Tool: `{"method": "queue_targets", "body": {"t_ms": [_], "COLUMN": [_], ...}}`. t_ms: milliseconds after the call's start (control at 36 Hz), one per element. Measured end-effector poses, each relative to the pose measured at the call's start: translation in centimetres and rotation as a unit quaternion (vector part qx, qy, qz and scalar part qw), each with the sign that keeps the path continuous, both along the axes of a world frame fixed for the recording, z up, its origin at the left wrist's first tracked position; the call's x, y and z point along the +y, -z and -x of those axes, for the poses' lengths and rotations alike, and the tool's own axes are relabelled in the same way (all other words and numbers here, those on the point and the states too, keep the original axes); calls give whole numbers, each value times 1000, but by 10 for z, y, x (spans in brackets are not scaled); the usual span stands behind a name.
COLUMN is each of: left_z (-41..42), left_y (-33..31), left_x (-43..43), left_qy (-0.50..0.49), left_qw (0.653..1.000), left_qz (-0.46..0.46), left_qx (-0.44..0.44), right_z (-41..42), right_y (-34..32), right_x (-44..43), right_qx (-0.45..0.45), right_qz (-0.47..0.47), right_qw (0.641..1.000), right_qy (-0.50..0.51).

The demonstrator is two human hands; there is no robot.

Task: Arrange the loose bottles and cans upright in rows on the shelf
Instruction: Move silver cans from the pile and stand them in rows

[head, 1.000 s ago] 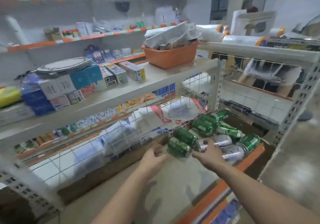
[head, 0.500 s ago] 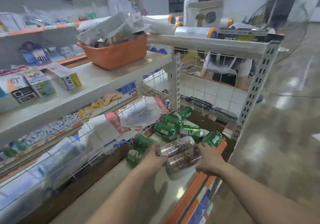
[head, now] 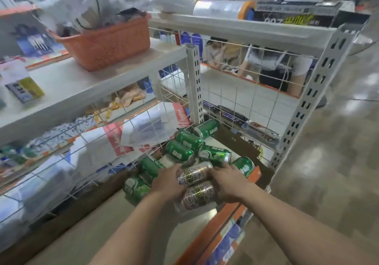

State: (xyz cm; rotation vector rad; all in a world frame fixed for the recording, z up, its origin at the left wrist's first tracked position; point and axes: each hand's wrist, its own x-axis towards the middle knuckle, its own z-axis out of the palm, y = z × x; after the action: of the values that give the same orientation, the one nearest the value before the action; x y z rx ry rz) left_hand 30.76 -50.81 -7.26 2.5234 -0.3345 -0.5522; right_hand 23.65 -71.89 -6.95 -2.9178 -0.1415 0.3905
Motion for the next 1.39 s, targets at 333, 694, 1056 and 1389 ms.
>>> {"method": "queue_targets", "body": {"t_ms": [333,694,1056,1389], "left_z": [4,6,16,9], "left_y": [-3,20,-19,-45], "left_x": [-2,20,52,56], "left_qy": [63,40,-246,-284], "left_qw": [991,997,776,689], "left_qz": [-117,-4,557,640], "left_qx": [5,-63,166,188], "right_z": [6,6,-1,5], "right_y": [-17,-56,-26,3], "right_x": [-17,11,33,66], "right_qx": [37,-26,-111,-39], "right_qz": [-103,-268,-347,-460], "right_qw": [994,962,924,871], "right_qy": [-16,37,116,169]}}
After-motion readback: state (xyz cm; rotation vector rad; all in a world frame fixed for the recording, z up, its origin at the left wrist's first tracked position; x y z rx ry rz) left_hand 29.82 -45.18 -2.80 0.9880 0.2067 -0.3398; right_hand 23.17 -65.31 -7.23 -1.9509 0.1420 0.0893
